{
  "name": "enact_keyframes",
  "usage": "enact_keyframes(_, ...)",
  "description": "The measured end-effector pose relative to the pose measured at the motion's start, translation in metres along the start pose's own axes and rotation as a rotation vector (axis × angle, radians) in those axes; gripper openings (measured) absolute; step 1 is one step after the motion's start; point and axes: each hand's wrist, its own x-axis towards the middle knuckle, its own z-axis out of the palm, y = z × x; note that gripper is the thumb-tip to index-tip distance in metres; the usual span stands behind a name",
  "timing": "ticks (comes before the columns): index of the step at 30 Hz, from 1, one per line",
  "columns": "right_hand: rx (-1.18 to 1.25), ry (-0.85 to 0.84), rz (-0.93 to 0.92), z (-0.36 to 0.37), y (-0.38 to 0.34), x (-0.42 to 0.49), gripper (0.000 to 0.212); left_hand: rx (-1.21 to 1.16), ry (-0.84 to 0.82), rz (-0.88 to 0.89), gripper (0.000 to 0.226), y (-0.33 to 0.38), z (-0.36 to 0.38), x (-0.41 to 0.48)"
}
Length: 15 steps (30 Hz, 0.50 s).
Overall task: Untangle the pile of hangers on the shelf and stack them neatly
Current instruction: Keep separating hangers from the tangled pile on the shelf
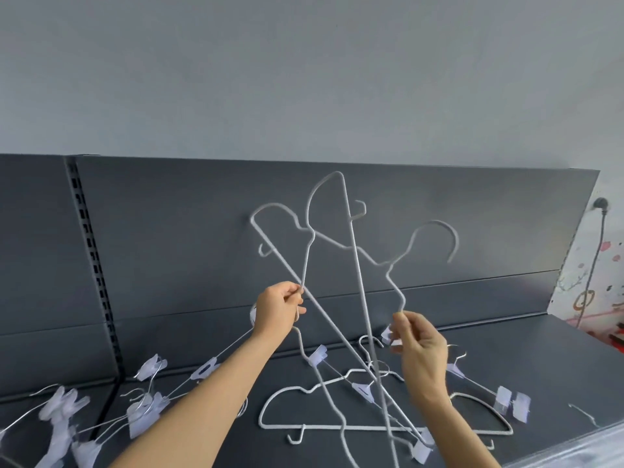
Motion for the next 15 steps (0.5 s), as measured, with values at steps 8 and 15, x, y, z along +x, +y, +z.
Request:
enact_keyframes(8,-0.025,-0.204,0.11,0.001,-0.002,-0.003,0.01,-0.187,0.064,-0.088,0.013,0.004,0.011,-0.004)
enact_keyframes(15,-0.127,-0.207,0.027,-0.007,0.01,0.003,0.021,-0.123,-0.006,-0.06,0.02,-0.015,0.006,-0.014)
